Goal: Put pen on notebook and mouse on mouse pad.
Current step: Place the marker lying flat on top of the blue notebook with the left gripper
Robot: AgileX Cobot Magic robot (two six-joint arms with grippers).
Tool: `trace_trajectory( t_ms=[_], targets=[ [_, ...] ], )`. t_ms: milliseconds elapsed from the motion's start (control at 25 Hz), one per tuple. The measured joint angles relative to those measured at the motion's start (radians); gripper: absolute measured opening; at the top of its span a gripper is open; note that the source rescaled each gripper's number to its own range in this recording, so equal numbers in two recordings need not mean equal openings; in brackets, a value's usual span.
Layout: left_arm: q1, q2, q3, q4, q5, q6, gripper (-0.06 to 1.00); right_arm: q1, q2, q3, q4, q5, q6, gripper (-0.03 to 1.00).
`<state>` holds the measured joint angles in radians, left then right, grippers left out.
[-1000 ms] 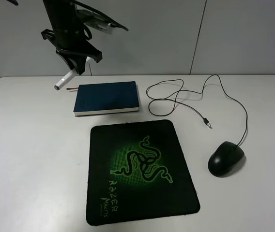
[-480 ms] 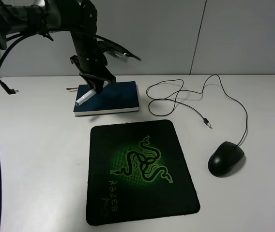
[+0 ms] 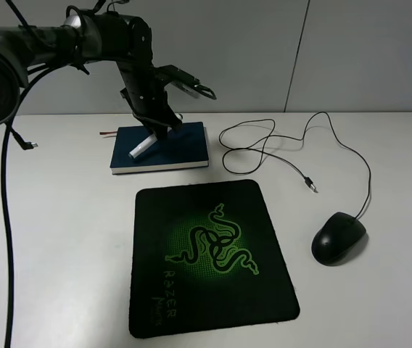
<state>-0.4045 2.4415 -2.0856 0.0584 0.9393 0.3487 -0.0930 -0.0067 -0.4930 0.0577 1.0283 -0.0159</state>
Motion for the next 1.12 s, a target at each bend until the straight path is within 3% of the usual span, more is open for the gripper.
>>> trace_trajectory(
  t_ms=[640,680,760,840,880,1000,1120],
  targets=[
    [0.000,0.004,0.000,-0.003,-0.044,-0.024,0.02,0.000,0.000,0.000,0.000,0.000,0.000,1.00],
    [0.000,0.004,0.000,-0.003,-0.044,-0.024,0.08,0.000,0.000,0.000,0.000,0.000,0.000,1.00],
    [0.000,0.004,0.000,0.010,-0.049,-0.024,0.38,0.000,0.000,0.000,0.000,0.000,0.000,1.00],
    [0.000,0.004,0.000,0.019,-0.061,-0.025,0.74,0.000,0.000,0.000,0.000,0.000,0.000,1.00],
    [0.000,0.004,0.000,0.020,-0.064,-0.026,0.84,0.000,0.000,0.000,0.000,0.000,0.000,1.00],
    [0.000,0.004,0.000,0.021,-0.064,-0.027,0.96,0.000,0.000,0.000,0.000,0.000,0.000,1.00],
    [0.000,0.004,0.000,0.023,-0.064,-0.028,0.99,0.000,0.000,0.000,0.000,0.000,0.000,1.00]
  ],
)
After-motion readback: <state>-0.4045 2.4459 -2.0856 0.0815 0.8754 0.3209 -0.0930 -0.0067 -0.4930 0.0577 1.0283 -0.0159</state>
